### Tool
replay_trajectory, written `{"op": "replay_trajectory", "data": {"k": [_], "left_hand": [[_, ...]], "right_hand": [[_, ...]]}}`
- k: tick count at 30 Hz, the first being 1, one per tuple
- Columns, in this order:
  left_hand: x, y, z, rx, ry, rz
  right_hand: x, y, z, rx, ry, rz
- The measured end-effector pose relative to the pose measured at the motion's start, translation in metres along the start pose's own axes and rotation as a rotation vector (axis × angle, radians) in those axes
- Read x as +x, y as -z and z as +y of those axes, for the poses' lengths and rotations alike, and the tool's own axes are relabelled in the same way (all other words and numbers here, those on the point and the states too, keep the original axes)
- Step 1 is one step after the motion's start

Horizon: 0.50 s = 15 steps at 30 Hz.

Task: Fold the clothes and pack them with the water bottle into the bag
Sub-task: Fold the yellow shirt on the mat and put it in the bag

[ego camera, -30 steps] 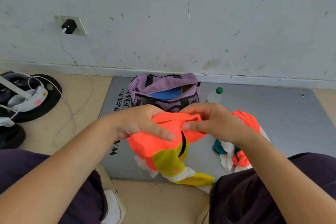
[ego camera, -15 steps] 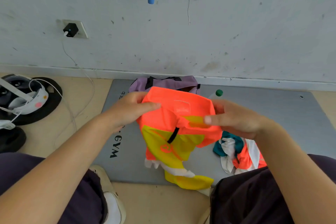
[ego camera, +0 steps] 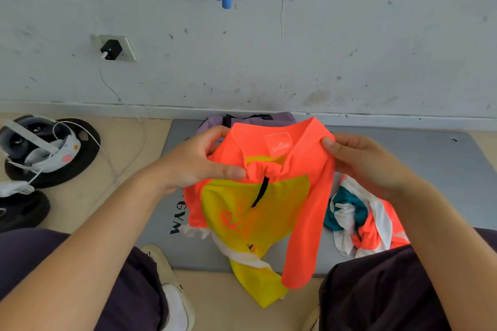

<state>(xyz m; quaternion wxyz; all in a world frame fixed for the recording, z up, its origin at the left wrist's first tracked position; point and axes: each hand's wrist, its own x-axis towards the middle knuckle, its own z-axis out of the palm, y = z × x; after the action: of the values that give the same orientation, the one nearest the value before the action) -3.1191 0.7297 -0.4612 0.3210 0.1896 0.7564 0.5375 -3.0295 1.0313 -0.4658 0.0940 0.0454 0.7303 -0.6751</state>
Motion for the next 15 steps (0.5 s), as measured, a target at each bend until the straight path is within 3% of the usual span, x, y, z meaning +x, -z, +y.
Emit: {"op": "replay_trajectory", "data": {"k": [2, 8, 12, 15], "left_hand": [[0.001, -0.002, -0.001, -0.046, -0.059, 0.034], [0.005, -0.005, -0.003, -0.118, -0.146, 0.330], [0.006, -0.007, -0.004, -0.116, -0.135, 0.404], [0.005, -0.012, -0.002, -0.133, -0.123, 0.323]], "right_hand": [[0.002, -0.003, 0.001, -0.042, -0.019, 0.077], [0.004, -0.011, -0.001, -0.128, 0.007, 0.251], [0.002, -0.014, -0.005, -0.121, 0.064, 0.252], [0.001, -0.015, -0.005, -0.145, 0.098, 0.222]]}}
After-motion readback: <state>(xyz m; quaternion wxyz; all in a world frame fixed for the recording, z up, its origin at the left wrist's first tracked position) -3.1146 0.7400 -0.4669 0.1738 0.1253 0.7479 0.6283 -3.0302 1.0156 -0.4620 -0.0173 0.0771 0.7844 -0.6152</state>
